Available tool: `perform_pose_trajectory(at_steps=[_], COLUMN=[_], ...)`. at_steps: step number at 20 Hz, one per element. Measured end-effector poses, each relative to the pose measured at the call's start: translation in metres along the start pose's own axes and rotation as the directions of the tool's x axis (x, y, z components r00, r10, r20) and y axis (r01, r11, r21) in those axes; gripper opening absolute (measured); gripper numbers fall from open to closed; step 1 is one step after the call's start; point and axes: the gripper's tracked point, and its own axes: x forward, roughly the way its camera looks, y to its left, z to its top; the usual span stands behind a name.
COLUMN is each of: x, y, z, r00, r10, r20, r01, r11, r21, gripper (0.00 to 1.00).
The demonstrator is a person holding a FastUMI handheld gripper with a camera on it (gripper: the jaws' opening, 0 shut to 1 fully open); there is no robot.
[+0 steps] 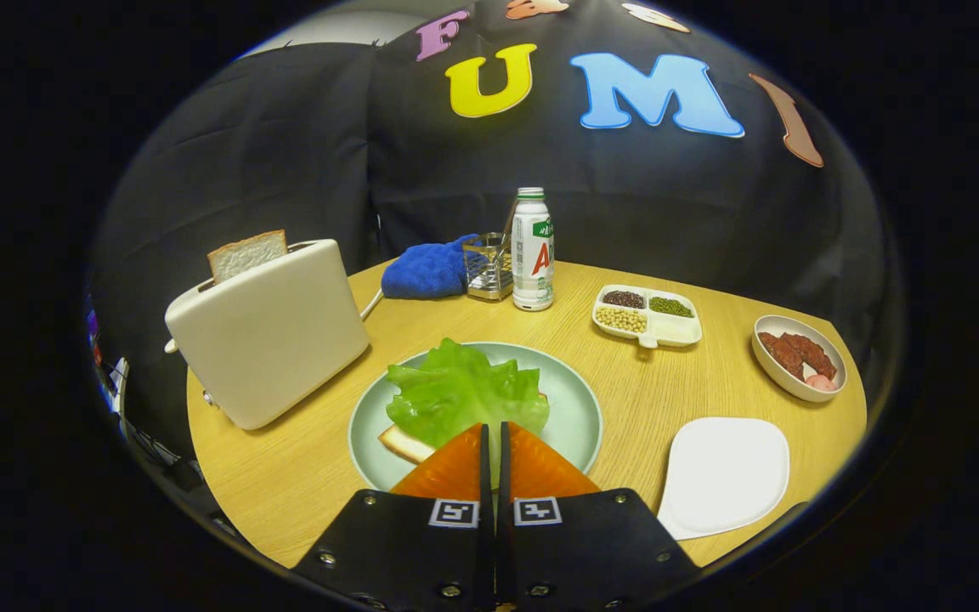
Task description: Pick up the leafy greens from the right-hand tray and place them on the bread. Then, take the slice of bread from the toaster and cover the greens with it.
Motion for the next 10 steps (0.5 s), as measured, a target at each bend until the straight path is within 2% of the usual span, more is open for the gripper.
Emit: perform_pose_trajectory(at_steps=[3, 7, 8, 10], x=[-0.0019, -0.0035, -0.0056, -0.0076], y=[0.0068, 0.0017, 0.0024, -0.0013], z=[-0.0040, -0.0065, -0.0051, -0.0009], r00=[1.000, 0.998, 0.998, 0.998], r10=[0.004, -0.049, -0.052, -0.070], r20=[-0.012, -0.024, -0.024, -0.006], r01=[-0.004, 0.049, 0.051, 0.070], r11=[1.000, 0.998, 0.998, 0.997], r21=[0.003, -0.027, -0.027, -0.030], gripper=[0.03, 0.12, 0.18, 0.20])
